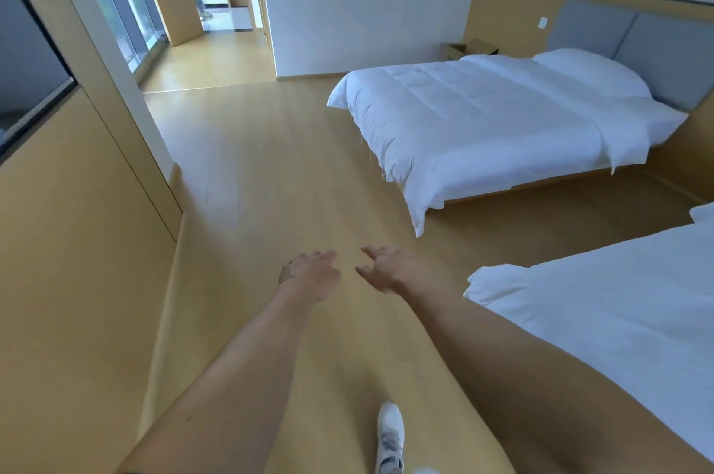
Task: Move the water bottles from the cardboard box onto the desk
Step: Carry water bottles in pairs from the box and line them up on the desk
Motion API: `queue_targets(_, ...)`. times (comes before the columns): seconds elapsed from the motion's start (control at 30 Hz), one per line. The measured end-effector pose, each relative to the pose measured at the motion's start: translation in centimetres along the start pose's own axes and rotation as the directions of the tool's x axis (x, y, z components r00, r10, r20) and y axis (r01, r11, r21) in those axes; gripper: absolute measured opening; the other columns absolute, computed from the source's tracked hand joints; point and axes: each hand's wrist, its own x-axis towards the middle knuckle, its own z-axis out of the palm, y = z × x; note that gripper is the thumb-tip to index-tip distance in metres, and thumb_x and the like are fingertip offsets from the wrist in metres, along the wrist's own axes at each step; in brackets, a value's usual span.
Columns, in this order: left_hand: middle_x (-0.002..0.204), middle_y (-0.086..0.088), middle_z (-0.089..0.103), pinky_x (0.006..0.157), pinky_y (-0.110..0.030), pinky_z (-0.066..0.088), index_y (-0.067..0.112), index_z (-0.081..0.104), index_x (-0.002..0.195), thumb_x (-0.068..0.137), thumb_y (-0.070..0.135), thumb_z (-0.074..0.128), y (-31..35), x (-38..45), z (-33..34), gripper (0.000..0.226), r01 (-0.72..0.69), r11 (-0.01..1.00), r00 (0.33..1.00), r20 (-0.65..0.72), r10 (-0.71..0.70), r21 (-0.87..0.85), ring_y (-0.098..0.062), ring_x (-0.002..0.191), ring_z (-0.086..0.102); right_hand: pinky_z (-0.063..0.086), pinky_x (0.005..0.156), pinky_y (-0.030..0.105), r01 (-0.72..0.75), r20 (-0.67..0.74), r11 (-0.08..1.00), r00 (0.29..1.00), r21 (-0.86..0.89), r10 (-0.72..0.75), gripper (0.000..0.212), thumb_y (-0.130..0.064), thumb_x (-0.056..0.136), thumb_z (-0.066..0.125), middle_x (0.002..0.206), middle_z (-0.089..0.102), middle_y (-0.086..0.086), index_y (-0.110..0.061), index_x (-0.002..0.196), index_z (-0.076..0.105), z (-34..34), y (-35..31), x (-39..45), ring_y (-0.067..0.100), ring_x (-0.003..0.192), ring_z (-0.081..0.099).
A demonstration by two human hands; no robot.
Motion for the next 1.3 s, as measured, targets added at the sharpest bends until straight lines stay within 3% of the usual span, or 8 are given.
queue_targets(0.33,0.16,-0.006,0.036,0.115,-0.041,0.029,0.03,0.032,0.155,0.103,0.028,0.033,-2.4,18.7,-7.2,0.052,0.126,0.991,0.992,0.025,-0.125,-0.047,-0.028,0.144,0.036,0.03,0.114,0.046,0.063,0.096,0.998,0.993,-0.015,-0.061,0.06,-0.059,0.101,0.031,0.158,0.038,0.005,-0.035,0.156,0.025,-5.8,0.1,21.9,0.027,0.144,0.035)
queue_targets(0.63,0.162,-0.004,0.033,0.117,-0.04,0.028,0.03,0.03,0.156,0.104,0.032,0.034,-5.2,34.2,-14.7,0.053,0.183,0.981,0.982,-0.035,-0.185,-0.059,-0.028,0.145,0.035,0.029,0.117,0.043,0.16,0.089,0.985,0.984,-0.064,-0.154,0.06,-0.057,0.103,0.03,0.16,0.035,0.003,-0.032,0.157,0.025,-13.4,-1.9,37.6,0.023,0.146,0.032)
queue_targets(0.93,0.159,-0.004,0.037,0.117,-0.042,0.029,0.03,0.033,0.155,0.104,0.032,0.033,-11.4,51.4,-19.5,0.051,0.159,0.983,0.986,-0.033,-0.163,-0.096,-0.029,0.144,0.036,0.028,0.118,0.045,0.159,0.071,0.98,0.986,-0.12,-0.152,0.06,-0.056,0.103,0.03,0.161,0.033,0.002,-0.032,0.157,0.024,-17.7,-5.4,54.5,0.023,0.147,0.03)
queue_targets(1.3,0.158,-0.002,0.038,0.116,-0.043,0.029,0.031,0.034,0.154,0.103,0.034,0.034,-20.5,74.4,-29.6,0.051,0.052,0.99,0.999,-0.001,-0.052,-0.128,-0.027,0.144,0.036,0.03,0.116,0.044,0.029,0.053,0.995,0.998,-0.095,-0.024,0.06,-0.056,0.103,0.031,0.159,0.036,0.003,-0.032,0.157,0.025,-26.3,-12.2,76.2,0.024,0.146,0.032)
